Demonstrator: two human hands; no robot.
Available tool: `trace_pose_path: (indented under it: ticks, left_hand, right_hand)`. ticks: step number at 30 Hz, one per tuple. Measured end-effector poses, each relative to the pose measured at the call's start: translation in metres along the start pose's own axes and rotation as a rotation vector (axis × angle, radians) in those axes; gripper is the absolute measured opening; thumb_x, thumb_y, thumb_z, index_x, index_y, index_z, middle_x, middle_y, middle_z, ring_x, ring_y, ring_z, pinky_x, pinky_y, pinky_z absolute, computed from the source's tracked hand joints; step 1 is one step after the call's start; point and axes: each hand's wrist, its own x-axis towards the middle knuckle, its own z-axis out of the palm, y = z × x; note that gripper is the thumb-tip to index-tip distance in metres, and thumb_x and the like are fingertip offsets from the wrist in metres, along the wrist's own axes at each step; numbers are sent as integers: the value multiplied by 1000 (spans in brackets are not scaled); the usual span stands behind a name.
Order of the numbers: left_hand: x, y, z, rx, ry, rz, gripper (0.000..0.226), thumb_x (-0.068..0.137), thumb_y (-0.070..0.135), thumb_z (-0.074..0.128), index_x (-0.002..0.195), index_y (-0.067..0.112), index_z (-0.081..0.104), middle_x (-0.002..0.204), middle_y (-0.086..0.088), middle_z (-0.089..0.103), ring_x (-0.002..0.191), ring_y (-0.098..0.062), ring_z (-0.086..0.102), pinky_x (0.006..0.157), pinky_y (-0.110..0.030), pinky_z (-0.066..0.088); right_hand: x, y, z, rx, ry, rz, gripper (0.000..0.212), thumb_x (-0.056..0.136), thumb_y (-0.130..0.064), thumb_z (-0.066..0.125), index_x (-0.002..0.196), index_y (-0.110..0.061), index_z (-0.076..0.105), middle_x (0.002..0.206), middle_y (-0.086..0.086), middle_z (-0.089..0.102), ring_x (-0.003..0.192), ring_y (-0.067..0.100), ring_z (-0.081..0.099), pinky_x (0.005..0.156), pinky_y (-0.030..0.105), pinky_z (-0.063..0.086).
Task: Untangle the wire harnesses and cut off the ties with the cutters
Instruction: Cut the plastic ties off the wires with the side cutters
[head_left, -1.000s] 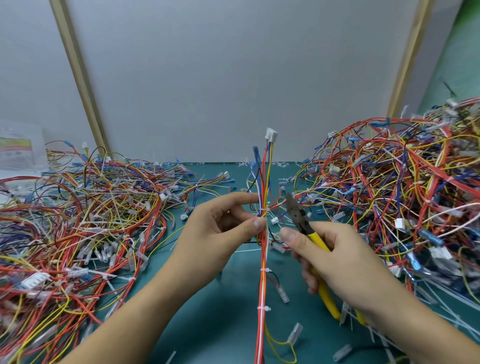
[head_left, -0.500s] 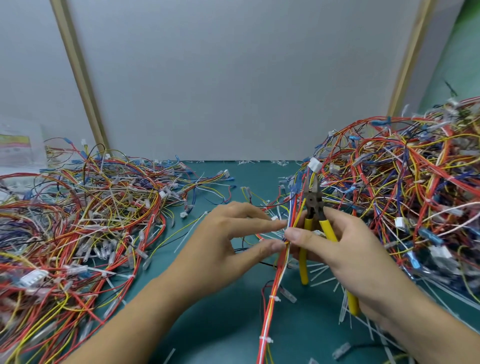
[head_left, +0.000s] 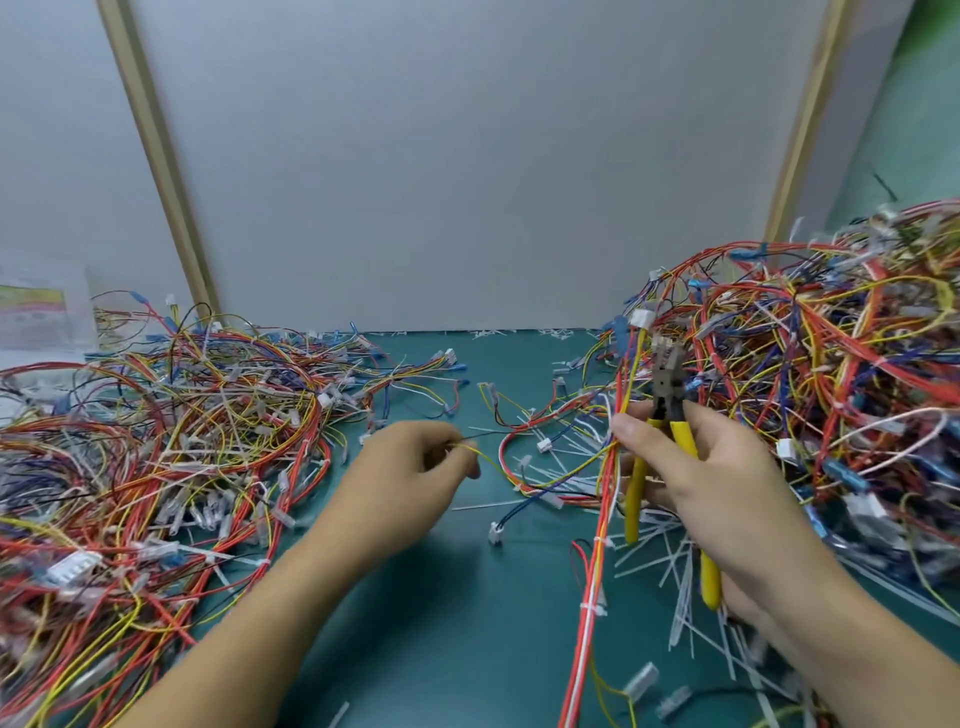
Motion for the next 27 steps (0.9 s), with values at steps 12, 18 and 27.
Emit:
trace_pose_path:
  ticks: [12, 18, 27]
  left_hand:
    - [8, 9, -12, -1197, 18, -109, 38, 93, 1, 32, 107, -5, 67, 62, 1, 43, 48, -10, 39, 41, -22, 37]
    - [4, 8, -20, -1235, 109, -160, 26, 86, 8, 56, 84, 12, 82, 67, -1, 62, 57, -10, 60, 53, -19, 53]
    - [-9, 22, -5, -1196, -223, -99, 16, 72, -3, 67, 80, 10, 69, 75, -14, 63, 64, -24, 67, 59, -29, 58]
  right_hand:
    - [3, 4, -4, -230, -39, -66, 20, 83, -39, 73, 97, -27, 68, 80, -7, 72, 67, 5, 65, 67, 22, 51]
    - [-3, 6, -2, -474, -137, -219, 15, 78, -46, 71, 88, -35, 68, 78, -17, 67, 58, 2, 57, 56, 14, 43]
    - [-17, -4, 5, -176, -328, -202, 20, 84, -50, 70, 97, -35, 74, 78, -1, 70, 67, 7, 59, 66, 20, 49]
